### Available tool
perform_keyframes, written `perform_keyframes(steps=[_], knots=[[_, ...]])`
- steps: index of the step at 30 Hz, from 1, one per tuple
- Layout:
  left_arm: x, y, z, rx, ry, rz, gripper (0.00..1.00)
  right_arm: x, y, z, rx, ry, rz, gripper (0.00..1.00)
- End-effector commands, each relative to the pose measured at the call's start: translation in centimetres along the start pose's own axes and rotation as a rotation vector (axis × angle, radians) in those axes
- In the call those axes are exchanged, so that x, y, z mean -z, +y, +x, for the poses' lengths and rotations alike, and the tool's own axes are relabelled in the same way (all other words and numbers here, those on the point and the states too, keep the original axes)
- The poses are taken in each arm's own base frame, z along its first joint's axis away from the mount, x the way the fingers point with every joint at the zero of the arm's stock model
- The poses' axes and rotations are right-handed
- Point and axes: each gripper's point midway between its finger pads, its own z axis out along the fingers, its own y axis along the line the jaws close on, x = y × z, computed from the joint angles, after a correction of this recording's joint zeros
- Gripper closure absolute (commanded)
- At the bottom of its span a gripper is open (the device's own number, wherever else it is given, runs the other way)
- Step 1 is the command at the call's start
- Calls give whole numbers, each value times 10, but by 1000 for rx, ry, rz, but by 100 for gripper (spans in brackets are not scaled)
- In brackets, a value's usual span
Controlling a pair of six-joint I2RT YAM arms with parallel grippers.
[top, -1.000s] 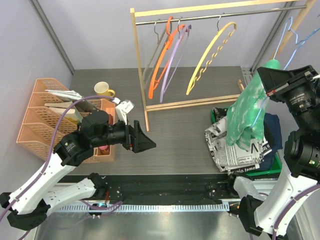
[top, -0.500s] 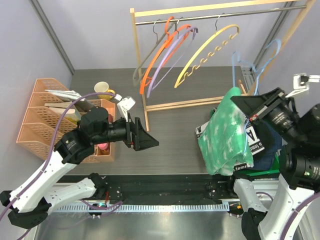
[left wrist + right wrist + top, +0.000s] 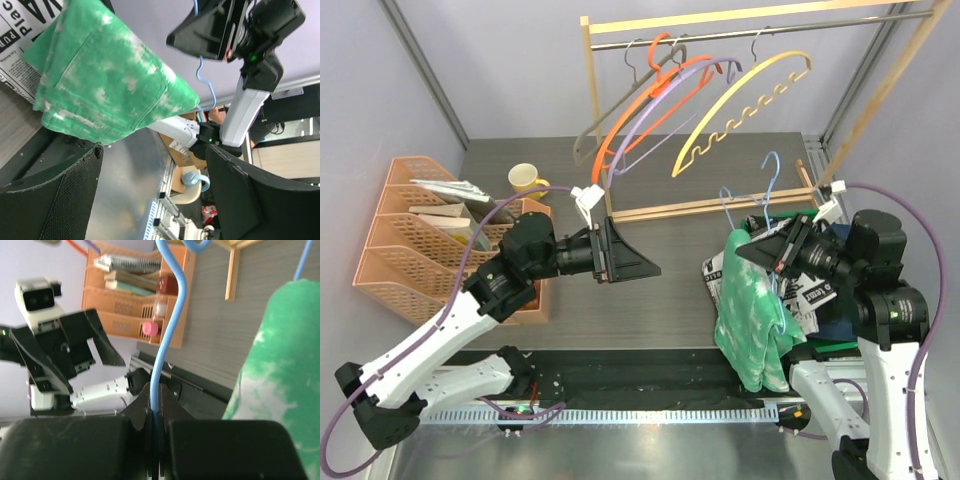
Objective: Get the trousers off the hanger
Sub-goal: Pass the hanger from the right arm to the left
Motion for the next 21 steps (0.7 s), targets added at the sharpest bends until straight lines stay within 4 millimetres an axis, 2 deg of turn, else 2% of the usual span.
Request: perform_keyframes(steps=[1, 2, 4, 5, 10, 16, 18, 19, 20, 21], knots=[[-13, -20, -3, 38, -43, 84, 17, -7, 6, 13, 57, 23, -107, 99], [-18, -22, 6, 39, -28, 85, 17, -8, 4, 17, 55, 34, -111, 99], [-28, -15, 10, 47, -47, 51, 17, -13, -3, 27, 52, 62, -115, 99], [-33, -16, 21, 57, -26, 49, 17, -14, -5, 30, 52, 69, -118, 99], [-47, 2, 29, 105, -80, -11, 17, -25, -18, 47, 49, 126, -122, 99], [-54, 20, 10, 190, -222, -100, 21, -31, -13, 55, 69, 157, -162, 99], [-59, 7, -8, 184, -279, -72, 22, -33, -7, 55, 77, 158, -184, 99], [-61, 1, -13, 168, -286, -64, 23, -32, -3, 55, 77, 159, -192, 99], [-70, 4, -14, 157, -282, -81, 23, -34, -1, 59, 86, 173, -195, 99], [-71, -5, -23, 144, -298, -77, 23, -35, 2, 60, 93, 177, -206, 99]])
